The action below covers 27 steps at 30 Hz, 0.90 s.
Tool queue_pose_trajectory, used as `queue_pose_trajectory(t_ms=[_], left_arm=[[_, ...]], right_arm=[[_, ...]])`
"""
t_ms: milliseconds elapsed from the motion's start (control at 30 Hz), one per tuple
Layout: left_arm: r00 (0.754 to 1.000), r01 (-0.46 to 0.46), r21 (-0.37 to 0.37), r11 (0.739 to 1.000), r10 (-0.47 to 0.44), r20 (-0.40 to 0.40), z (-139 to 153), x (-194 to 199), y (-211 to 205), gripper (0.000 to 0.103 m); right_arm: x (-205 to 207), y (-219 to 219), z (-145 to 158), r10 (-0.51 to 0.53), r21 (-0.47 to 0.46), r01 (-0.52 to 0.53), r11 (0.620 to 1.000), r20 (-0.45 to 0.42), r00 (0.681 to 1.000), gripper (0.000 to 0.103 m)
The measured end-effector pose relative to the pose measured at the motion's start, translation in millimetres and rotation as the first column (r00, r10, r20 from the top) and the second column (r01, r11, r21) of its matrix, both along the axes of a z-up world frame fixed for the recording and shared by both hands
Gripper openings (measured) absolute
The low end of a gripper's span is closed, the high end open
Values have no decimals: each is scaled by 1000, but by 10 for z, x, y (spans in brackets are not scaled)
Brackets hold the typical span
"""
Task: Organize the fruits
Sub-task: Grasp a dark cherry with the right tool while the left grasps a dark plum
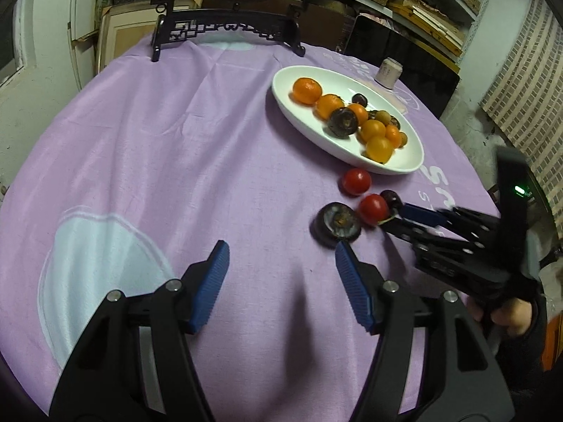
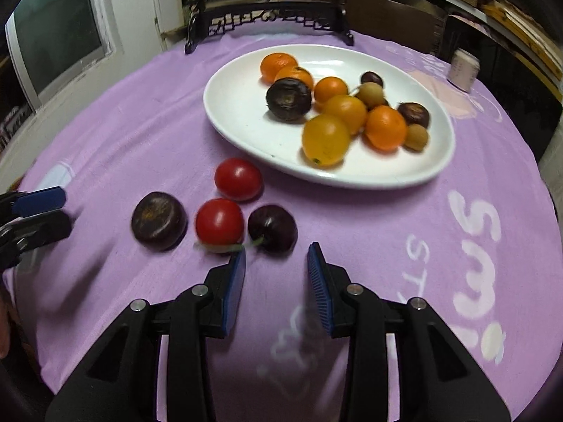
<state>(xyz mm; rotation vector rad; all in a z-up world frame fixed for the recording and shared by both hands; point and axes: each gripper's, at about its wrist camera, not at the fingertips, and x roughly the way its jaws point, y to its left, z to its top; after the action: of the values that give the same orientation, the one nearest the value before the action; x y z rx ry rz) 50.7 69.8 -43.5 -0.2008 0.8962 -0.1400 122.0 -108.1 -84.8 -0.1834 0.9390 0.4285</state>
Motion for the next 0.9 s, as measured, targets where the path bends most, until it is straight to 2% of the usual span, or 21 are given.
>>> queue_pose_trajectory(t_ms=[100, 133, 233, 400, 500, 767, 900], left_arm=[[1000, 12, 8, 1000, -12, 1, 0, -26, -46, 64], [1000, 17, 9, 1000, -17, -3, -6, -24, -64, 64], [999, 37, 9, 999, -36, -20, -37, 3, -136, 64], [996, 84, 11, 996, -84, -44, -74, 103, -340, 64], [994, 97, 32, 995, -96, -45, -101, 200, -455, 64], [991, 109, 73, 991, -103, -88, -254, 445, -640, 64], [992, 99, 100, 990, -90, -92, -304, 529, -664, 56]], right_arm=[[111, 28, -9, 1, 20, -1, 1000, -8, 1000, 35], [127, 32, -14, -1, 22, 1, 1000, -3, 1000, 30], [92, 23, -7, 10, 28, -10, 1000, 3, 1000, 29], [-107, -195, 177, -38, 85, 36, 996, 21, 999, 29], [-263, -383, 255, -60, 138, 58, 989, 5, 998, 29], [-494, -710, 281, -109, 191, 112, 975, -25, 994, 29], [-497, -749, 302, -107, 222, 110, 969, -26, 994, 29]])
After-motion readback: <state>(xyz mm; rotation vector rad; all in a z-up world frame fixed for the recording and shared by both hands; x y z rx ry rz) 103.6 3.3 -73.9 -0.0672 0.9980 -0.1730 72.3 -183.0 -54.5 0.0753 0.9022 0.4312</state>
